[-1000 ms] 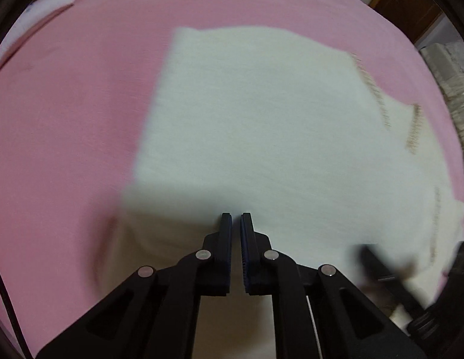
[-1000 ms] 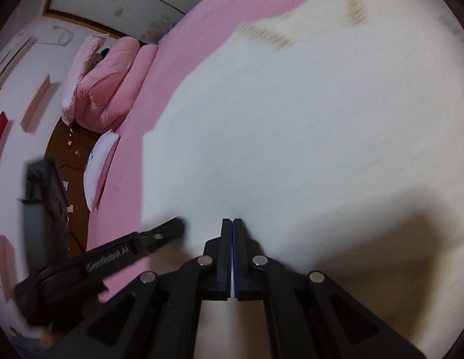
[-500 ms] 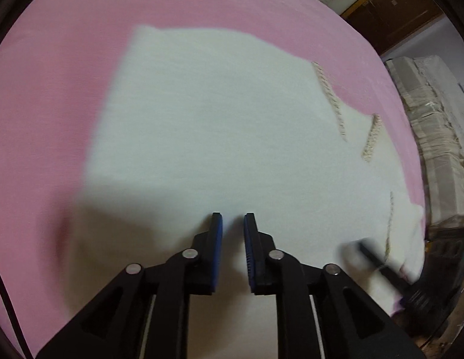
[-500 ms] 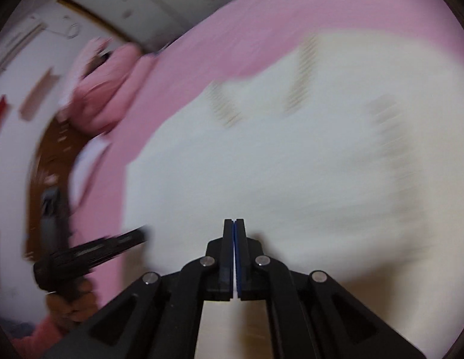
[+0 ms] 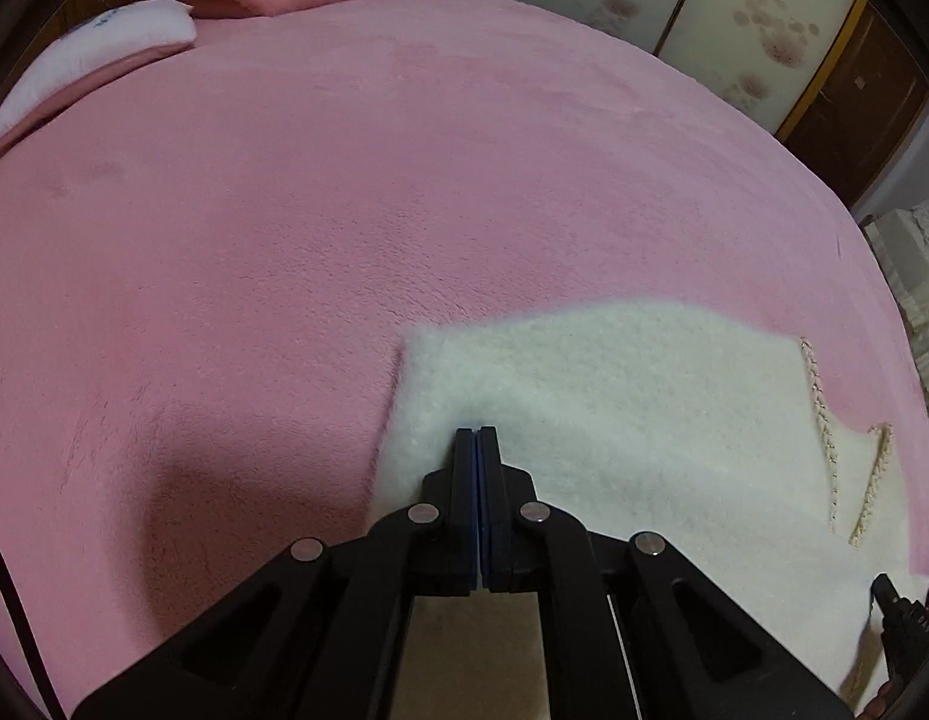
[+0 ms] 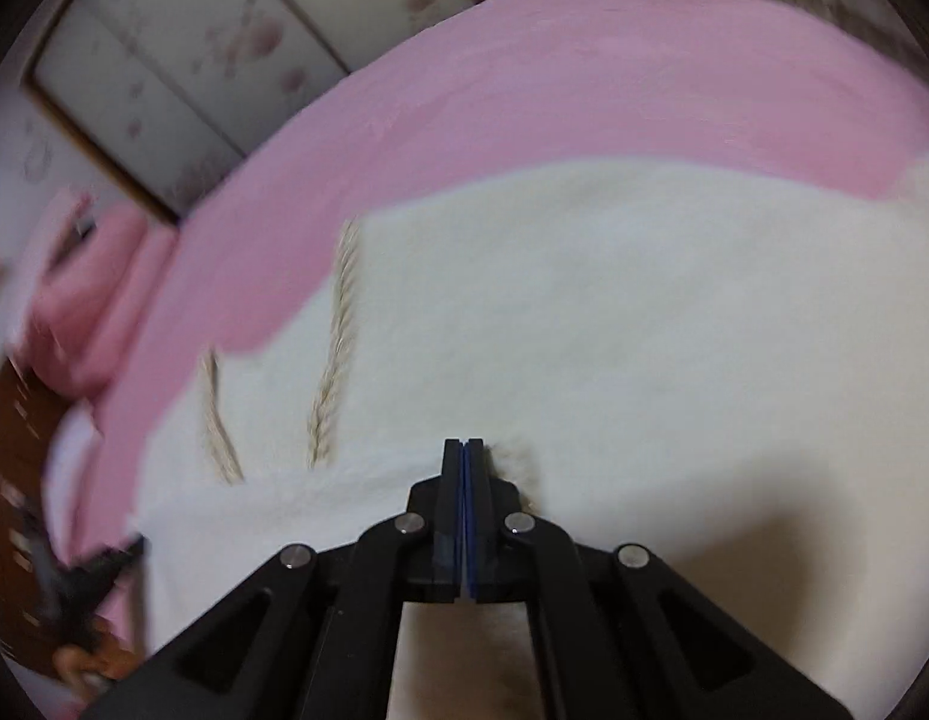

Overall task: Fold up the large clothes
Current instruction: 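Fold that side of the cardigan over toward its center with the right tool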

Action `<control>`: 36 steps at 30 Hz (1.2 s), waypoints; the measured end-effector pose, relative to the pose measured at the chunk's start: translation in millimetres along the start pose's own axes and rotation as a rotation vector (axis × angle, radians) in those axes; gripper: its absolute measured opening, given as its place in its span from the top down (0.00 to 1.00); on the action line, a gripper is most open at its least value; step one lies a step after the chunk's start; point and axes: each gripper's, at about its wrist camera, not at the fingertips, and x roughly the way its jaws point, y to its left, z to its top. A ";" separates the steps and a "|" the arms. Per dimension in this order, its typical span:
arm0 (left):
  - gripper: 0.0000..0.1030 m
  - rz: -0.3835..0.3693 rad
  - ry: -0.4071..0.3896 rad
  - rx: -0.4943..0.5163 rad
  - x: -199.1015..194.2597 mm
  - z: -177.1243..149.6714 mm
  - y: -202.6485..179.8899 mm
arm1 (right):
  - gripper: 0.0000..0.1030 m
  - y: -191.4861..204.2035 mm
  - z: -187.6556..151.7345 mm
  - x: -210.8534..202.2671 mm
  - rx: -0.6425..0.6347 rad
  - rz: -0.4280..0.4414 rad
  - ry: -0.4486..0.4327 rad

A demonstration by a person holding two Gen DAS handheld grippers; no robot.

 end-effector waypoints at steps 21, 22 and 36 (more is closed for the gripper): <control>0.99 -0.027 0.036 0.000 -10.8 9.2 6.3 | 1.00 49.0 -5.0 52.7 -0.098 0.107 0.065; 0.99 -0.020 0.032 0.004 -15.8 9.1 10.5 | 1.00 50.1 -2.1 42.5 -0.130 0.040 0.049; 0.83 -0.112 0.111 0.119 -51.1 -84.6 -81.9 | 1.00 135.5 -125.2 51.6 -0.128 0.323 0.262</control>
